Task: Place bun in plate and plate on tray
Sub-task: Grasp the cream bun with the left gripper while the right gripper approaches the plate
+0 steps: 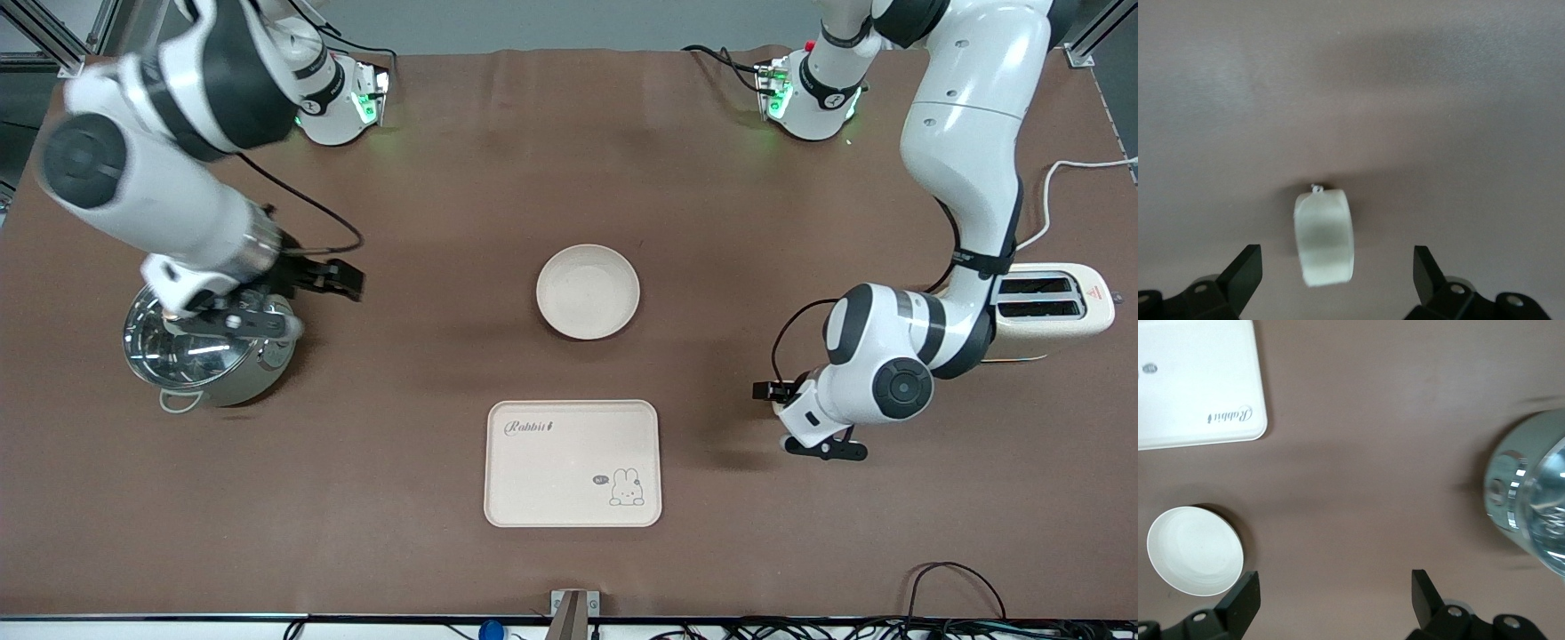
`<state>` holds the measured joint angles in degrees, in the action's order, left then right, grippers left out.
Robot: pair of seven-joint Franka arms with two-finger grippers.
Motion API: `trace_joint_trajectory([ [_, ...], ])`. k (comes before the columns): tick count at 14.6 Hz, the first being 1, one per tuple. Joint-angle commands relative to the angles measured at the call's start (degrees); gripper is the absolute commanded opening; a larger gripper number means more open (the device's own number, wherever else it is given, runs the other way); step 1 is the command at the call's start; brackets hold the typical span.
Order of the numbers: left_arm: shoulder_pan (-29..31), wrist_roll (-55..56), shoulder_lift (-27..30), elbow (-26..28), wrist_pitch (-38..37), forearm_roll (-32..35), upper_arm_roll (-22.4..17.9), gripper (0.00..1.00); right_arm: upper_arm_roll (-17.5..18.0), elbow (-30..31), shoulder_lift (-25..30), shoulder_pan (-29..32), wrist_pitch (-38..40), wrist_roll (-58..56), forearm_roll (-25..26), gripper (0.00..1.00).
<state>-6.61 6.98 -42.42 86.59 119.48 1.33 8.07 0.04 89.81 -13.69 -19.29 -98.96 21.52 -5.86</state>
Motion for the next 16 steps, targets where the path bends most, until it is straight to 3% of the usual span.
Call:
trace_joint_trajectory([
  [1,1.2,-0.3,0.1,2.0,1.6,1.0,0.0,0.91,-0.7,8.3,1.0,-4.8,-6.3,2.3,-1.1,1.0],
  [4,1.4,-0.4,0.3,5.0,4.9,1.0,0.1,0.64,-0.7,18.6,4.8,-10.2,-14.5,9.0,-2.1,1.0],
  [8,0.9,0.1,0.7,4.6,4.6,1.0,0.2,0.32,-0.6,31.7,7.5,-13.0,-28.7,10.1,-6.3,1.0],
  [11,-0.3,5.2,1.9,0.2,0.0,-1.1,4.7,0.21,-0.6,38.8,7.2,-16.0,-43.0,10.1,-12.2,1.0],
  [13,-2.1,15.1,1.5,-1.7,-1.4,-1.6,7.6,0.2,-0.6,40.3,6.0,-19.3,-49.7,10.1,-17.5,1.0],
  [16,-8.0,29.4,1.4,-1.3,-1.4,-1.8,8.9,0.21,-0.7,40.8,-0.6,-24.3,-59.5,10.0,-23.9,1.0],
])
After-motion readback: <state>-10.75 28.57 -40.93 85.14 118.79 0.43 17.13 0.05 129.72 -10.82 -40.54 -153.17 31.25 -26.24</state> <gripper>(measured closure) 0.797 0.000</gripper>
